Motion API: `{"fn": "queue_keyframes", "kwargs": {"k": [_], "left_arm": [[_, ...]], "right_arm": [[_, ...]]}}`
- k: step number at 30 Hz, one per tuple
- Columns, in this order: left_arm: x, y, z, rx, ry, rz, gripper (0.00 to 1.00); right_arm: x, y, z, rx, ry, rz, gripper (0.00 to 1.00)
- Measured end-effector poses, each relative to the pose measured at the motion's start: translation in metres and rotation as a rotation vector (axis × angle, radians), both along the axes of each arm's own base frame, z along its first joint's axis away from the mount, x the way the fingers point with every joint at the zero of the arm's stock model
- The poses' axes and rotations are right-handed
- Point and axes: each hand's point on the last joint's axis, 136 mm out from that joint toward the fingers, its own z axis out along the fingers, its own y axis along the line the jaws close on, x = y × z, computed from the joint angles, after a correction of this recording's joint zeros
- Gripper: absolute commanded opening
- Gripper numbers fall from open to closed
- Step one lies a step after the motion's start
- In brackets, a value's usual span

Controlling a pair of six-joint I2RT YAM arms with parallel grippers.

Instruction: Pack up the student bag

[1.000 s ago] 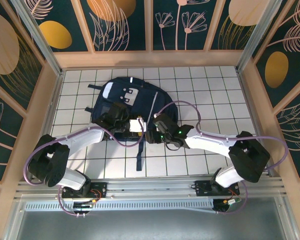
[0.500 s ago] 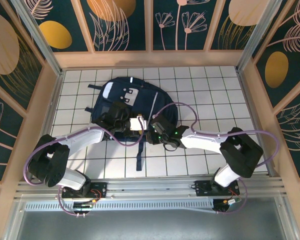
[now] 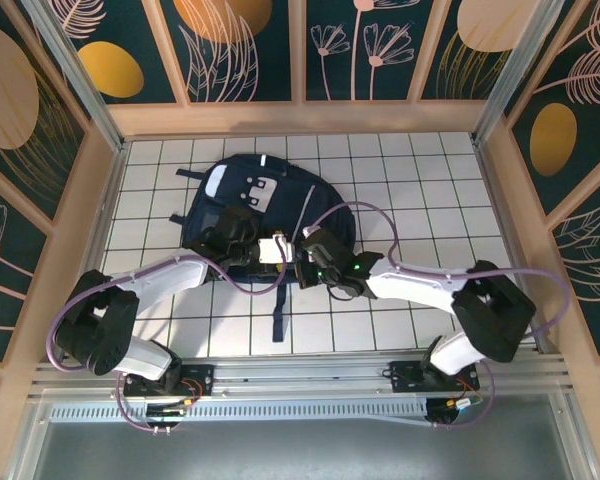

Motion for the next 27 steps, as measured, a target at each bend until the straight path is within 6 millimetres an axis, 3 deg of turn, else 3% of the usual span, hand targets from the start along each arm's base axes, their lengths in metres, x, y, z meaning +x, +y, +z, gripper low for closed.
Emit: {"fn": "queue_keyframes", "kwargs": {"k": [3, 7, 12, 15, 21, 27], "left_arm": [[0.000, 0.000, 0.000, -0.002, 0.001, -0.003, 0.63], [-0.002, -0.001, 0.001, -0.007, 0.004, -0.010, 0.59], [-0.002, -0.002, 0.001, -0.006, 0.010, -0.012, 0.26], [-0.001, -0.002, 0.003, -0.007, 0.004, -0.014, 0.00], [-0.002, -0.003, 0.004, 0.007, -0.012, -0.037, 0.00], [-0.003, -0.002, 0.007, 0.021, -0.045, -0.067, 0.00]], "right_arm": [[-0.004, 0.003, 0.022, 0.031, -0.057, 0.059, 0.00], [-0.007, 0.002, 0.024, 0.007, -0.085, 0.110, 0.00], [-0.008, 0.002, 0.024, -0.005, -0.101, 0.142, 0.00], [-0.008, 0.001, 0.024, -0.013, -0.104, 0.144, 0.00], [-0.007, -0.013, 0.034, -0.056, -0.148, 0.137, 0.00], [0.006, -0.034, 0.044, -0.078, -0.181, 0.118, 0.00]]}}
